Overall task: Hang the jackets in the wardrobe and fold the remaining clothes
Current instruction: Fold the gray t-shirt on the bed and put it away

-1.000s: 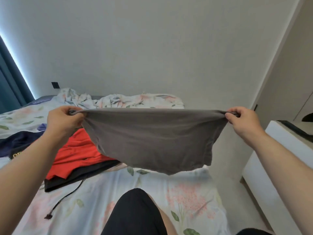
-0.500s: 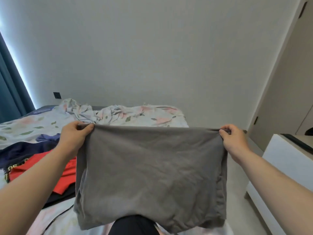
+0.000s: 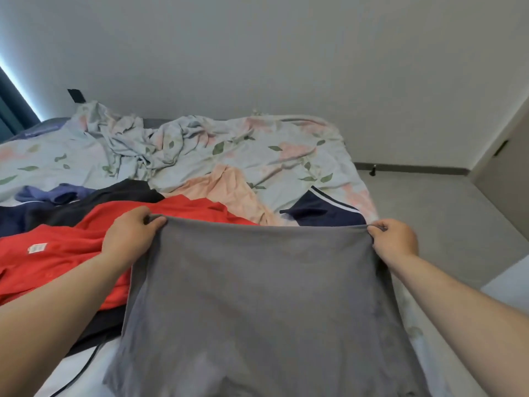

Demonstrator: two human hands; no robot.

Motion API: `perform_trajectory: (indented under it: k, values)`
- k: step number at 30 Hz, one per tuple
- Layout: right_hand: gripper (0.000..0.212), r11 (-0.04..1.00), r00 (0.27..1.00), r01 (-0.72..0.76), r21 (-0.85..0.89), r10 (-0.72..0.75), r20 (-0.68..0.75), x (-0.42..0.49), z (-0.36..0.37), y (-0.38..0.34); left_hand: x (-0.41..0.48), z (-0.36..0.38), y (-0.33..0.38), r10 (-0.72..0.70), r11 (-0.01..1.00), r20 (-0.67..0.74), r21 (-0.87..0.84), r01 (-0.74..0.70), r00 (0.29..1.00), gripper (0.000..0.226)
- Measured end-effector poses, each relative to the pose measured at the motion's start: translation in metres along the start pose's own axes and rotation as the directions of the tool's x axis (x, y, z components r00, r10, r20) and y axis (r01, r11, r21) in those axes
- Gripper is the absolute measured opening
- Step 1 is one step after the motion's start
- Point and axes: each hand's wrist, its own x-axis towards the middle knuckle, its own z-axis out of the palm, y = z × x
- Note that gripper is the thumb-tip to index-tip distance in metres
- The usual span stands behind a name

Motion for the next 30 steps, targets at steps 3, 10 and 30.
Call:
perform_trajectory:
  k: [3,10,30]
  values:
    - [0.009,0.991,0.997,-0.076,0.108,0.073,0.039,0.034,0.023,-0.004,0.032,0.016,0.002,-0.008,1.0,-0.015,0.03,0.009,1.0,0.036]
    - [0.018,0.927,0.997,-0.061,0.37,0.039,0.068,0.031,0.029,0.004,0.026,0.051,0.013,-0.066,0.979,-0.095,0.188,0.083,0.993,0.039]
    - [0.011,0.92,0.909,-0.28,0.273,0.162,0.385,-0.157,-0.01,0.064,-0.161,0.187,0.329,0.152,0.986,0.626,-0.155,-0.069,0.764,0.077]
